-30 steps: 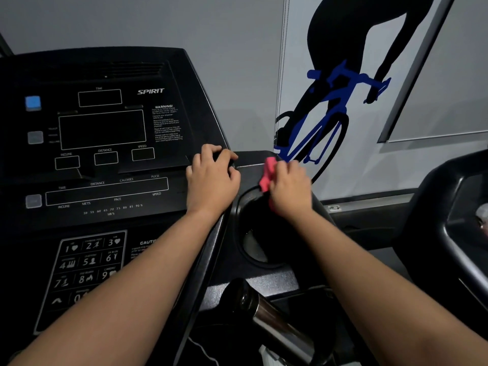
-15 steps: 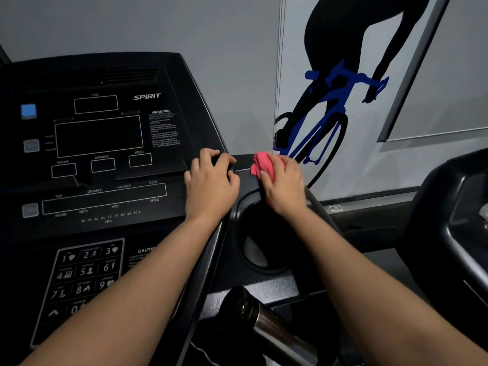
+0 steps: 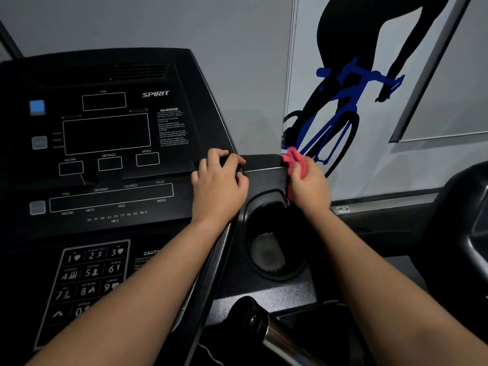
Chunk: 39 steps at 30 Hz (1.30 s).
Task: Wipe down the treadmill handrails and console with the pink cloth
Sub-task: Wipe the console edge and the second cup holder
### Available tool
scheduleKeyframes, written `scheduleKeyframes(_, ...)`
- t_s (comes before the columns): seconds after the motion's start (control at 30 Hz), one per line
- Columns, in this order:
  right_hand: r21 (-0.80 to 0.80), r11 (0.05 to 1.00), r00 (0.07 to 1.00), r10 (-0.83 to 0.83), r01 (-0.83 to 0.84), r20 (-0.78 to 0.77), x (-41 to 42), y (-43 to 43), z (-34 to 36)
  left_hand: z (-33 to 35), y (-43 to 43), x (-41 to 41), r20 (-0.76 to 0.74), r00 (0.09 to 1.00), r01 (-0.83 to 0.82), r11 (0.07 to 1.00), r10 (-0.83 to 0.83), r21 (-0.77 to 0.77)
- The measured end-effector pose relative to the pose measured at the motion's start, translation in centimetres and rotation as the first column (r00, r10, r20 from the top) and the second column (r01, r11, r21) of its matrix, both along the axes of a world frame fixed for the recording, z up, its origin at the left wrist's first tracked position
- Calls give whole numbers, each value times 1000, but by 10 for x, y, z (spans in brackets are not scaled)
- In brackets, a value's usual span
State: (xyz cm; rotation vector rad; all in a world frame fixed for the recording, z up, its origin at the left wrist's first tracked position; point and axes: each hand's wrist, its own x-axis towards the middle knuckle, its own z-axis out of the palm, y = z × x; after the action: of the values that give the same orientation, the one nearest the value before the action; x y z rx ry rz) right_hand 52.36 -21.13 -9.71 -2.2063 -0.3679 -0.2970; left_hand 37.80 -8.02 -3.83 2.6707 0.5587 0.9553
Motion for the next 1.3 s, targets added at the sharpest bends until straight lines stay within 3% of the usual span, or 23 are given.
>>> scheduleKeyframes(0.07,21,994,974,-105,111,-202,4,-13,-1,0,0,0,1,1000,-1,1000,1,6)
scheduleKeyframes(0.17,26,980,948,-186,199,-257,4,-8,1,0,0,1,-6,1000,-12,1000,12,17)
scheduleKeyframes(0.27,11,962,961,-272,273,-46,-17,28,1,-1,-1,1,-12,1000,-17,1000,17,19)
scheduleKeyframes(0.33,-51,984,978,-165,172,124,-47,58,-2,0,-2,1,-13,1000,-26,999,26,21)
scheduleKeyframes(0.43,-124,992,964,46,-14,262,-68,77,-12,1,-3,1,-13,999,-32,999,32,13)
scheduleKeyframes(0.57,-242,970,888,119,-9,445,-36,46,-9,1,-1,-1,13,1000,-5,1000,5,-14)
scheduleKeyframes(0.63,-230,973,924,103,-17,369,-28,26,-5,2,0,-1,12,1000,5,1000,-4,-19)
scheduleKeyframes(0.73,-186,981,995,-45,60,88,-27,-1,-6,2,1,-2,3,1000,17,1000,-17,-26)
scheduleKeyframes(0.87,-236,962,941,-202,139,-271,-24,-34,-3,3,1,-2,2,1000,21,999,-21,-27)
scheduleKeyframes(0.97,-320,939,920,-228,122,-318,-34,-53,-6,3,-1,-2,-1,1000,22,999,-22,-25)
scheduleKeyframes(1.07,-518,844,952,-257,137,-168,-67,-54,-13,3,-2,-2,-6,1000,13,1000,-13,-13)
scheduleKeyframes(1.17,-693,720,989,-128,44,-71,-98,-40,-15,3,-3,-3,-11,1000,4,1000,-4,-2)
scheduleKeyframes(1.3,-641,744,964,265,-192,19,-92,-27,-14,1,-4,-3,-7,1000,-5,1000,5,1)
